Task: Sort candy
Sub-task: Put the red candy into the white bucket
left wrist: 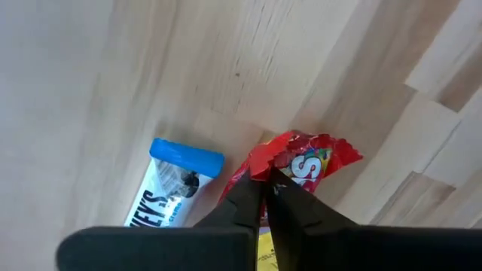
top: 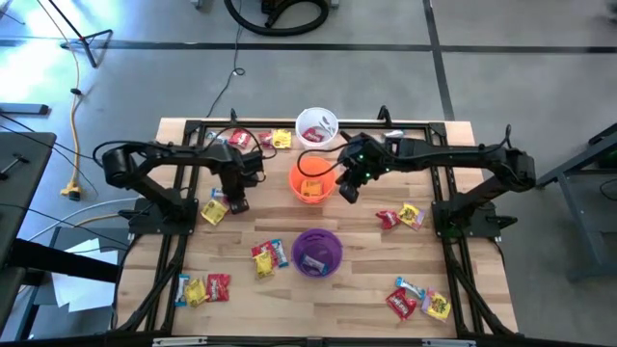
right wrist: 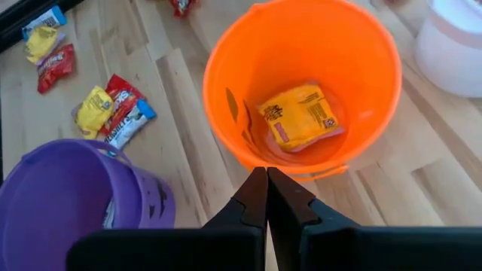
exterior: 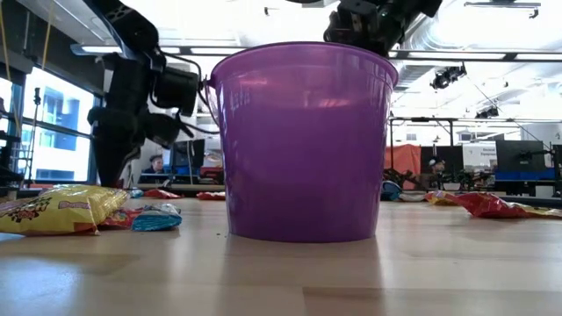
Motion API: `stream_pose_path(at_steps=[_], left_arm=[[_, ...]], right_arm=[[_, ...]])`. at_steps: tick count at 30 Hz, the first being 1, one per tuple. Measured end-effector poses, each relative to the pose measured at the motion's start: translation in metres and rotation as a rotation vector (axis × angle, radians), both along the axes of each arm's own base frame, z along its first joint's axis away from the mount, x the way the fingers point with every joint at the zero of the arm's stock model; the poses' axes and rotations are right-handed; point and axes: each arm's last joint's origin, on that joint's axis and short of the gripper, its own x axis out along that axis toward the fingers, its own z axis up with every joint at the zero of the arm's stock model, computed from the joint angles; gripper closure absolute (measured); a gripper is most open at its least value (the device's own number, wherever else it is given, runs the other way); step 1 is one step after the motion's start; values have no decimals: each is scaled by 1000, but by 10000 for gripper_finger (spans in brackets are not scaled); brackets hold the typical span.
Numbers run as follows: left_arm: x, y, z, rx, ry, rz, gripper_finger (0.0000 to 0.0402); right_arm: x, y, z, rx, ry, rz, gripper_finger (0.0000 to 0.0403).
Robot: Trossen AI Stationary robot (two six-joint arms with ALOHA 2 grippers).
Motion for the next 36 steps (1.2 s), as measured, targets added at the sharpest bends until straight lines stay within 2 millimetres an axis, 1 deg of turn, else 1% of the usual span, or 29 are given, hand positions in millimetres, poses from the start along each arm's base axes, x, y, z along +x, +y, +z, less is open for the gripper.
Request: stream_pose_path(at_steps=[5,10,15,21,25,29,32,36], left_arm=[[-4,-3,16,11,-90,-4,401],[-9,-6,35,-3,-212,34,401],[-9,-6,56,-18,-410,104,401],[-6,4,79,-39,-673,217,401],[2,19,92,-27,-848,305,401],[19,42,110,43,-983,348,401],[34,67,118,99,-1031,355,401],[56,104,116,143,-1009,373,401]], right_arm=[[0,-3,1,-6,-8,-3,403],[1,-3,1,-17,-22,6,403],[2,-3,2,-18,-33,4,403],[2,-3,2,-9,-33,-6,403],[2,-3,2,-7,-33,-8,403],[2,-3,2,-5,-34,-10,403],[2,-3,2,-7,-34,-10,403],[2,-3,3,-20,-33,-21,403]])
